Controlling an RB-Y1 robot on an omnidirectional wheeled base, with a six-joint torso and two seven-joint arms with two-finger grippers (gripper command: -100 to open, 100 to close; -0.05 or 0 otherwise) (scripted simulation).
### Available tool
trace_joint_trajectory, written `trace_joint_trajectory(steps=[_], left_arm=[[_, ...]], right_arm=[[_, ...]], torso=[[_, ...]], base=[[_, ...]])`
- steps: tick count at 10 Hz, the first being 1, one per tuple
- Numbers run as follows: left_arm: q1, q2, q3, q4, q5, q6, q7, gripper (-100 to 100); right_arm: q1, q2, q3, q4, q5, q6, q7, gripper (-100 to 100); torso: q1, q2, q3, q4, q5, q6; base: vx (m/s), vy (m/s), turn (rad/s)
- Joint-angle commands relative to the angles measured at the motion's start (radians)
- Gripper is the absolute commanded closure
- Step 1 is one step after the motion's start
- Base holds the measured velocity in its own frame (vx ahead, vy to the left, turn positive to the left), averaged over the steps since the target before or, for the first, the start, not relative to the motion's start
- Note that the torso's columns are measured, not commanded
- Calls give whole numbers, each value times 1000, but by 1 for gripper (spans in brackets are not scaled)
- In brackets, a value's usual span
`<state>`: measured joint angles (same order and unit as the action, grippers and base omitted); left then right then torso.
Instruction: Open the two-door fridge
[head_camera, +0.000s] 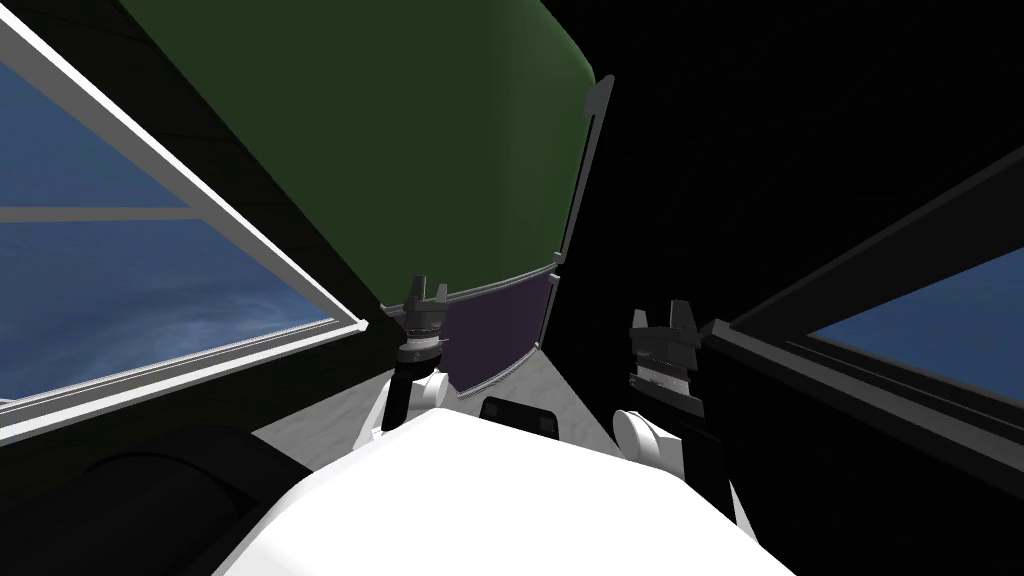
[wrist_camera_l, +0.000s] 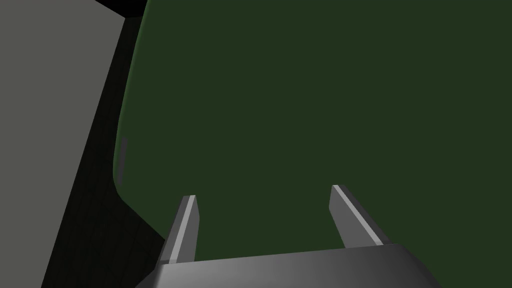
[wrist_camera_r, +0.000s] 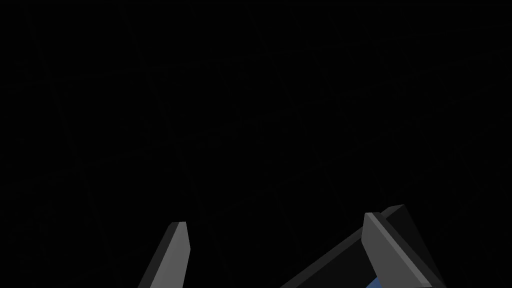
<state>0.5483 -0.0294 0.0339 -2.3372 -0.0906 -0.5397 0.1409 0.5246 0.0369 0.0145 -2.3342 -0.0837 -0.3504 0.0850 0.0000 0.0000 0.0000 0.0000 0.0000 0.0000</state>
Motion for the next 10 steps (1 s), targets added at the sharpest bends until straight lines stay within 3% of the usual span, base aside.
trace_joint_trajectory(steps=[1,9,10], left_arm=[[0,0,0,0,0,0,0,0],[0,0,0,0,0,0,0,0],[-20,35,0,15,7,11,7,-100]], right_arm=[[0,0,0,0,0,0,0,0],[0,0,0,0,0,0,0,0],[0,0,0,0,0,0,0,0]], torso=[[0,40,-82,41,0,0],[0,618,-1234,617,0,0],[0,691,-1382,691,0,0]], base=[[0,0,0],[0,0,0],[5,-9,-3]])
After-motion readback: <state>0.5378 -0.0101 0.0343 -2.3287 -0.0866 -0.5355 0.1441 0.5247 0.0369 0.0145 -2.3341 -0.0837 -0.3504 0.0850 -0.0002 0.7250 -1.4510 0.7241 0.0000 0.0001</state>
